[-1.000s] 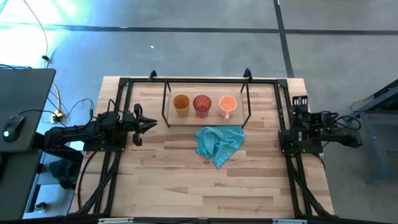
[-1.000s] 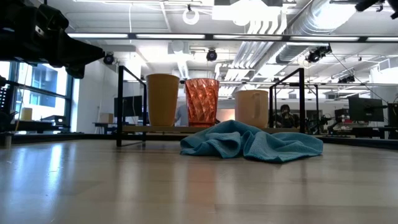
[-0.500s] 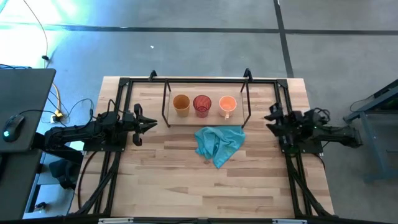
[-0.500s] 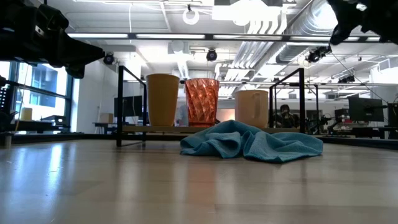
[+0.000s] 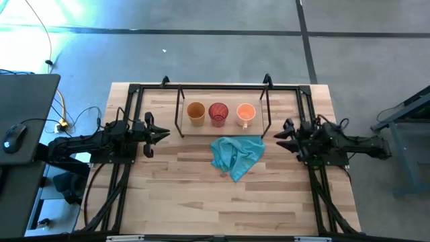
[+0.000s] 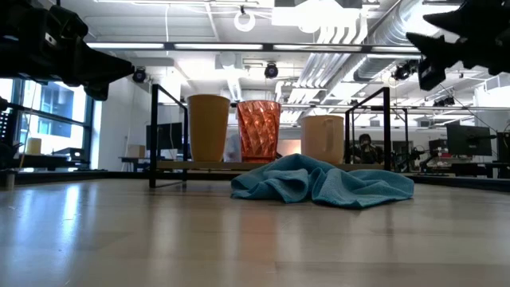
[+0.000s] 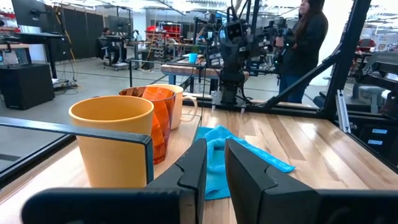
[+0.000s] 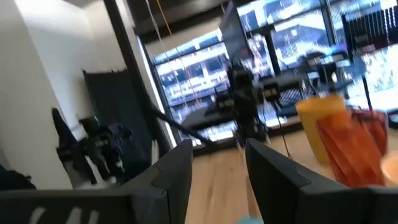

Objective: Stack small to large cups/mugs on shelf
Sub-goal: Return to Home Position

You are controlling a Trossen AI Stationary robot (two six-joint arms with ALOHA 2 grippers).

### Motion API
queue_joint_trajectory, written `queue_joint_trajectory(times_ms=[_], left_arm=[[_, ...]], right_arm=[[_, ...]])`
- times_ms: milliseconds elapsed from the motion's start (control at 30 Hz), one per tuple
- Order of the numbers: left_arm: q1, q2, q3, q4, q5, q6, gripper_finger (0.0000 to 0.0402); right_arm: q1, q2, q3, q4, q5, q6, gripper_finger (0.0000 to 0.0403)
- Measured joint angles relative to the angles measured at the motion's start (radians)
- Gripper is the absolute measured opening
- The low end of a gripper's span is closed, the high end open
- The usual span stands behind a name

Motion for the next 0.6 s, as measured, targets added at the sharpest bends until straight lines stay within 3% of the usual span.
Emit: queue_joint_trajectory(times_ms=[267,600], left_arm=[[0.000,0.000,0.000,0.000,0.000,0.000,0.0046],[0.000,0.000,0.000,0.000,0.000,0.000,0.0046]], right_arm=[[0.000,0.000,0.000,-0.161,0.085,-0.086,0.0140],[0.000,0.003,0.000,-0.201,0.110,-0.212,0.0140]])
